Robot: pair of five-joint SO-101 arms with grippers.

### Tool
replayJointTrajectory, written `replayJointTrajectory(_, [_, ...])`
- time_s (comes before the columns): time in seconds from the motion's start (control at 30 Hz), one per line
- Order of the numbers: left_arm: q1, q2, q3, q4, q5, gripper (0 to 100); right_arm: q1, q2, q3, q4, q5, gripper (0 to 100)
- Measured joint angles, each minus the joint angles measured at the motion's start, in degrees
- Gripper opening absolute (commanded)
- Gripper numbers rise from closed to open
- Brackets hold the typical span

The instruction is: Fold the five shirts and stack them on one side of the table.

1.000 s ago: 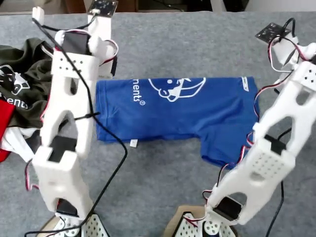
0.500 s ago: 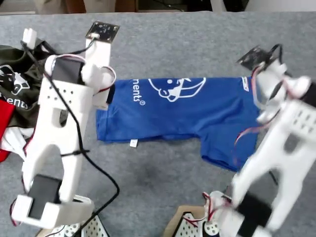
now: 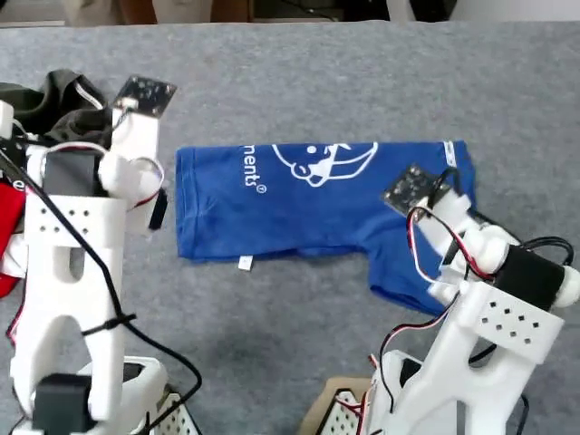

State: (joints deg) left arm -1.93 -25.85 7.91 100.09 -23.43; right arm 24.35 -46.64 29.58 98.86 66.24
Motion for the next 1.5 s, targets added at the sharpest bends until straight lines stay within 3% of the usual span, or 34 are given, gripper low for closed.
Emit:
replayJointTrajectory(0.37, [-0.4,-7.4,17.4,-8.9,-0.7,2,0.0,-0.2,11.4,-5.7,10.9,24.5])
replayJointTrajectory(0.7, [-0.4,-7.4,20.0,-9.3,-0.7,2,0.0,-8.5,31.5,-16.5,20.2,24.6])
replayJointTrajectory(1.03, [-0.4,-7.4,20.0,-9.3,-0.7,2,-0.1,-8.8,44.3,-26.7,20.8,24.6])
replayJointTrajectory(1.5, [-0.4,-7.4,20.0,-9.3,-0.7,2,-0.1,-7.2,48.5,-36.7,22.6,24.3])
